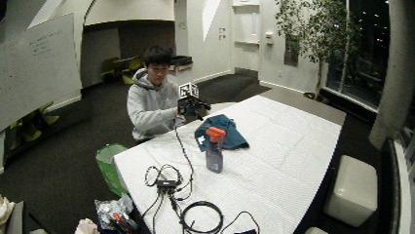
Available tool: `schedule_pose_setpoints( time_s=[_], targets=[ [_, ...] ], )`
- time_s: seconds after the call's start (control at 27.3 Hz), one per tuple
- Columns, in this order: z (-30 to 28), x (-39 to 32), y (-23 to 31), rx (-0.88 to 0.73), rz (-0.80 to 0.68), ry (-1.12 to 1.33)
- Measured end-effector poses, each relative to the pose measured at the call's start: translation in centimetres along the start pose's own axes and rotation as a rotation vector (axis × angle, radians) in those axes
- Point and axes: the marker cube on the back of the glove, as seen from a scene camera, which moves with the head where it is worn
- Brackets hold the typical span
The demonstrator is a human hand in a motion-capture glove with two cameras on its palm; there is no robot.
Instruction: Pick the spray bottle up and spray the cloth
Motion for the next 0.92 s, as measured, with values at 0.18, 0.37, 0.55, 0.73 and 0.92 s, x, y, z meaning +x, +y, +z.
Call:
schedule_pose_setpoints(
  time_s=[0.18, 0.37, 0.55, 0.73, 0.92],
  targets=[
    [-0.1, 0.1, 0.1, 0.001, 0.0, -0.014],
    [-0.2, 0.1, 0.3, 0.003, 0.01, -0.007],
    [-0.2, 0.2, 0.5, 0.013, 0.028, -0.015],
    [0.2, 2.1, 0.6, 0.085, 0.106, -0.085],
    [0.9, 3.9, 0.9, 0.209, 0.266, -0.261]
  ],
)
